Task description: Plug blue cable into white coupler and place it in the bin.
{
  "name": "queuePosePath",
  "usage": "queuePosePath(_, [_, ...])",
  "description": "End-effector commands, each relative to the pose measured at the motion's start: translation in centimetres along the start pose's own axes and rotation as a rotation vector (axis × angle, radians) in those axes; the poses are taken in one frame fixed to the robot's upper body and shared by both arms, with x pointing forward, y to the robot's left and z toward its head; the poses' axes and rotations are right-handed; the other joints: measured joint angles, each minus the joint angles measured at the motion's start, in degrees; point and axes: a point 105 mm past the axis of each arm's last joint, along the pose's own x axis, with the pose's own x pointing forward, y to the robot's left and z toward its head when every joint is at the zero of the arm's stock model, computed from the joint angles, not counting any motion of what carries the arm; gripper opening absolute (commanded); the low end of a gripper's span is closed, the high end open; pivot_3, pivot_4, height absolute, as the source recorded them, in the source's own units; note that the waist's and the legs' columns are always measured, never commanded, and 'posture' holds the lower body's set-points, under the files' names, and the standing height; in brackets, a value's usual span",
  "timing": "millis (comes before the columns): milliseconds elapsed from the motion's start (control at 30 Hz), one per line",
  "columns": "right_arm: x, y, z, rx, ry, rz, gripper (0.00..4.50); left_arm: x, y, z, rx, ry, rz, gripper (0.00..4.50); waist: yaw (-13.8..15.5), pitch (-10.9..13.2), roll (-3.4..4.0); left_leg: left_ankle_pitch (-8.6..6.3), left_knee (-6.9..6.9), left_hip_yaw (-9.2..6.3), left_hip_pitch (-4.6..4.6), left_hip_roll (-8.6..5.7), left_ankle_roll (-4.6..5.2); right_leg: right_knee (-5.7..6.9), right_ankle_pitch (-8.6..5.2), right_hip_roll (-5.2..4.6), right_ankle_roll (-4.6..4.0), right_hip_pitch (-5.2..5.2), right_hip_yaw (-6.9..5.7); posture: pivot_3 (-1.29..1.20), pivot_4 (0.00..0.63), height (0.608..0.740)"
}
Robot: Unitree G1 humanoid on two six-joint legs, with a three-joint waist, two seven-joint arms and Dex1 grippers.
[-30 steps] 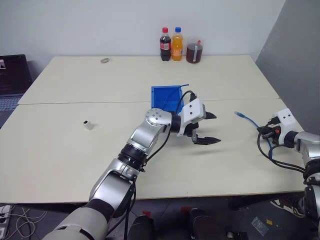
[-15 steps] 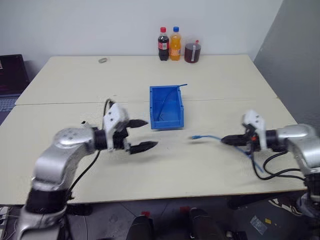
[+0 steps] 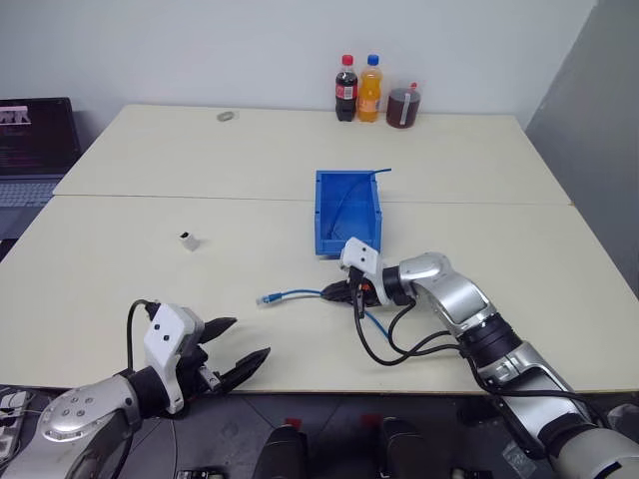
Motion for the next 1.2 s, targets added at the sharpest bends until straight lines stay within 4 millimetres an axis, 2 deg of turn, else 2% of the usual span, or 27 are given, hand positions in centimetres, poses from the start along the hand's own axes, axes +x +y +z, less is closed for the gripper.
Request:
queuePosePath(33, [0.2,-0.7,0.4,-0.064,-0.001,-0.023,0.6,-0.4,0.0,-0.5,0.028,-0.011,0.059,4.5,-0.25,-0.01,-0.01,0.0,-0.02,0.0,0.01,0.03,0.0,0.01,0.0,0.04,-0.01,-0.02,0.0,0.0,0.15,0.74])
queuePosePath(133, [0.3,-0.8,0.1,-0.056,-0.007,-0.03,1.42,-0.1,-0.2,-1.1,0.027,-0.003,0.061,4.5,-0.4,-0.01,0.0,0.0,-0.06,-0.06,0.07,0.1,0.0,0.06,-0.04,0.14,-0.07,-0.02,-0.03,0.0,0.15,0.74])
queuePosePath(300, [-0.5,-0.5,0.3,-0.054,-0.026,-0.021,2.68,0.7,0.6,-0.4,0.068,-0.013,0.033,4.5,-0.2,-0.02,-0.01,0.0,-0.04,-0.08,0.09,0.09,0.0,0.1,-0.03,0.15,-0.05,0.0,-0.04,0.0,0.15,0.74])
queuePosePath(533, [-5.3,0.5,3.5,0.014,-0.15,-0.068,4.37,1.9,3.9,1.9,0.232,0.02,-0.082,4.5,-0.07,0.02,0.03,0.0,-0.05,-0.11,-0.03,0.05,0.0,0.07,-0.03,0.12,-0.05,-0.07,-0.09,0.0,0.15,0.74])
queuePosePath(633, [-7.8,1.7,5.2,0.034,-0.216,-0.091,4.37,3.5,5.6,2.1,0.295,0.064,-0.159,4.5,-0.11,0.06,0.12,0.0,-0.08,-0.15,-0.07,0.05,0.01,0.07,-0.04,0.14,-0.07,-0.13,-0.11,0.0,0.15,0.74])
queuePosePath(733, [-9.1,2.9,5.5,0.038,-0.228,-0.096,4.37,4.7,6.4,1.4,0.337,0.123,-0.241,4.5,-0.22,0.05,0.1,-0.01,-0.1,-0.17,-0.07,0.07,0.01,0.04,-0.05,0.19,-0.08,-0.12,-0.12,0.0,0.15,0.74])
queuePosePath(900, [-10.1,3.7,5.1,0.042,-0.203,-0.135,4.37,6.6,6.4,0.6,0.423,0.183,-0.413,4.5,-0.34,0.05,0.07,-0.01,-0.1,-0.06,-0.17,0.06,0.02,-0.01,-0.05,0.19,-0.08,-0.22,-0.03,0.0,0.15,0.74])
queuePosePath(1067, [-10.8,3.4,4.7,0.05,-0.179,-0.21,4.37,8.0,6.6,0.4,0.506,0.203,-0.482,4.5,-0.17,0.05,0.07,-0.01,-0.07,-0.07,-0.29,0.06,0.02,0.07,-0.05,0.2,-0.08,-0.33,-0.01,0.0,0.15,0.74])
queuePosePath(1100, [-11.0,3.3,4.6,0.05,-0.172,-0.23,4.42,8.0,6.7,0.4,0.509,0.202,-0.499,4.14,-0.18,0.04,0.05,-0.01,-0.06,-0.06,-0.3,0.05,0.03,0.06,-0.05,0.19,-0.07,-0.33,-0.02,0.0,0.15,0.74])
queuePosePath(1200, [-11.7,3.2,4.5,0.063,-0.169,-0.262,4.42,7.9,6.6,0.5,0.491,0.194,-0.53,3.58,-0.19,0.04,0.05,-0.01,-0.06,-0.06,-0.33,0.05,0.02,0.05,-0.04,0.19,-0.07,-0.33,-0.01,0.0,0.15,0.74])
